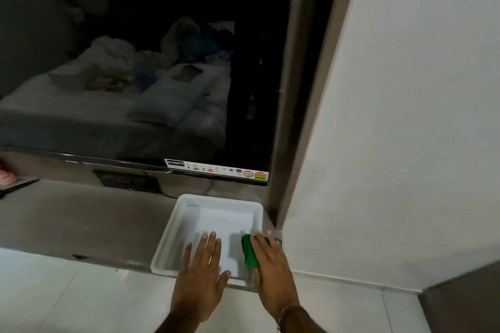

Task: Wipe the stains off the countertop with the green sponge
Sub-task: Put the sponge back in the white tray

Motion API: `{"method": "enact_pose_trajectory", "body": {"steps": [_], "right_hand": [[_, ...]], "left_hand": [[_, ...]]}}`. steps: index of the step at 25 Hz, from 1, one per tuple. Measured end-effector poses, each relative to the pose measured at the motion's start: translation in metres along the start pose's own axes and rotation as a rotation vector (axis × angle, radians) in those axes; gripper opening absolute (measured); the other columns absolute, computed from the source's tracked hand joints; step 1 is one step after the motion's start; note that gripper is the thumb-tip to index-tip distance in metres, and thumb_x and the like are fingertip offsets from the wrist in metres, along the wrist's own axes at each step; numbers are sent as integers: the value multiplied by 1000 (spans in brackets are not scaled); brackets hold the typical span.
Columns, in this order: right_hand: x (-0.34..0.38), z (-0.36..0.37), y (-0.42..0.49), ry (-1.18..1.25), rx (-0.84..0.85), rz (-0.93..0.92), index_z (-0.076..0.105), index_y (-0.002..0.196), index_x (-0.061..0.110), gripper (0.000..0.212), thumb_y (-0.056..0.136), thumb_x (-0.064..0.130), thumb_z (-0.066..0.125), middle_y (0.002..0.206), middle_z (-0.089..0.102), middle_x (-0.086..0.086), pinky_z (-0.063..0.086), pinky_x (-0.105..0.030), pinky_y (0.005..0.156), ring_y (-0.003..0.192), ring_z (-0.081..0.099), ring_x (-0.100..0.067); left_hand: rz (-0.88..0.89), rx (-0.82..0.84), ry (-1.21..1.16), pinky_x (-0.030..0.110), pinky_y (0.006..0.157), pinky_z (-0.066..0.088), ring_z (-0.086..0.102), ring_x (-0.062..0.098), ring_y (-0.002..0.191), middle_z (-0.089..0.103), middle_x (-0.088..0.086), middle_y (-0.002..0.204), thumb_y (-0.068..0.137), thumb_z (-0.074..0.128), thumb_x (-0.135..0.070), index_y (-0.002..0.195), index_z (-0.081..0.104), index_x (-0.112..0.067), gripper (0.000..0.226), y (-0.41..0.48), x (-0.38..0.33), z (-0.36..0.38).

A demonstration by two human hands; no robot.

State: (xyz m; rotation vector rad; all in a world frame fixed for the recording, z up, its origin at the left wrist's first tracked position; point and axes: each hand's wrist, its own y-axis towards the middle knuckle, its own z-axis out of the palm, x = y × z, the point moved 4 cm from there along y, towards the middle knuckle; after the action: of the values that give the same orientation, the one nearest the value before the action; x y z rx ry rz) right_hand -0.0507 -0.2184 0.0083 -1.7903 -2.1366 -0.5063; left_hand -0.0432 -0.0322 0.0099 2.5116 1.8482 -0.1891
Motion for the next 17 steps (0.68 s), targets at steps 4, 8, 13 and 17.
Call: {"method": "enact_pose_trajectory", "body": {"steps": [4, 8, 13, 17], "right_hand": [[22, 32, 58, -101, 82, -6, 5, 159, 28, 78, 101, 24, 57, 164, -5, 9, 0, -44, 124, 152, -14, -20], [16, 75, 91, -211, 210, 60, -1, 159, 28, 78, 104, 33, 53, 165, -12, 5, -9, -44, 121, 151, -18, -24], [13, 104, 94, -276, 262, 89, -23, 151, 33, 77, 107, 36, 40, 162, -25, 8, -24, -39, 111, 147, -31, -23], [6, 108, 95, -268, 298, 101, -19, 155, 32, 79, 102, 41, 40, 162, -24, 8, -22, -42, 112, 149, -27, -24]], "left_hand": [[8, 33, 17, 53, 119, 8, 9, 37, 153, 15, 18, 165, 99, 7, -61, 156, 24, -7, 81, 39, 42, 4], [34, 146, -12, 55, 125, 5, -10, 34, 153, -2, 14, 168, 94, 5, -63, 160, 7, -13, 82, 69, 73, 40], [17, 195, -25, 56, 124, 2, -22, 31, 151, -14, 10, 169, 98, 14, -65, 160, -7, -16, 81, 77, 87, 70], [13, 219, -37, 57, 124, 4, -18, 32, 152, -12, 12, 169, 101, 24, -63, 160, -5, -14, 81, 81, 87, 67]]}}
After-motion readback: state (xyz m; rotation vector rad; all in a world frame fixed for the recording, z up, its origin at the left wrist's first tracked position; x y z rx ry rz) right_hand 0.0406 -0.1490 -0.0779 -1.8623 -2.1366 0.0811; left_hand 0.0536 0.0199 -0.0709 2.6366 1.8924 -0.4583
